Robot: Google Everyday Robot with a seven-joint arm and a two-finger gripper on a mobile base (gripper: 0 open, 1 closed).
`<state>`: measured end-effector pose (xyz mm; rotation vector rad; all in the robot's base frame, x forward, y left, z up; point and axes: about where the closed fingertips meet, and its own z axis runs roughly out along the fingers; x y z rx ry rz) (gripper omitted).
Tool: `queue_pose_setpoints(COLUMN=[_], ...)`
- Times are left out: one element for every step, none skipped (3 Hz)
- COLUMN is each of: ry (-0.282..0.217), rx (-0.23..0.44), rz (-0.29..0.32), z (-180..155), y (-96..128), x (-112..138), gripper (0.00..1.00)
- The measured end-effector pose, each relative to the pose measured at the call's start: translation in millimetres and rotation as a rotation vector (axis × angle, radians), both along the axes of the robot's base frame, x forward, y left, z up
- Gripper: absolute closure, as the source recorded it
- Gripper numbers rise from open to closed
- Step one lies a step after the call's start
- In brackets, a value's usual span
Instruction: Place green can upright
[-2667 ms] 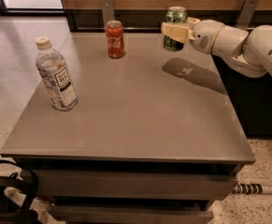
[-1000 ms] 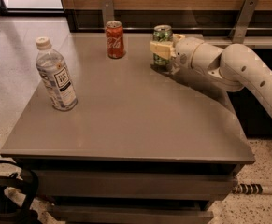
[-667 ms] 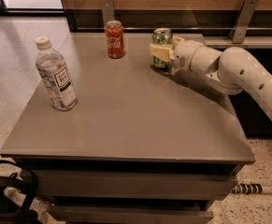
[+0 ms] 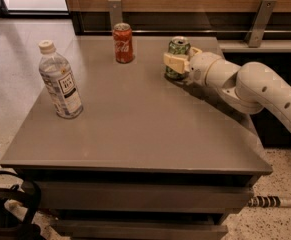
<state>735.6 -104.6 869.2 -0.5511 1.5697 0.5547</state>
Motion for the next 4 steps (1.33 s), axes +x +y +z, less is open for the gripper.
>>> queue_pose_setpoints(ry=[0.0,0.0,0.0,0.0], rx=[0.0,0.0,0.0,0.0], rz=[0.0,0.0,0.0,0.0], z=[1.2,1.7,2.2,2.2], y=[0.0,0.1,0.2,0.3], x=[0.0,0.0,0.0,0.0], gripper=[0.82,0.59,0.35,0.12])
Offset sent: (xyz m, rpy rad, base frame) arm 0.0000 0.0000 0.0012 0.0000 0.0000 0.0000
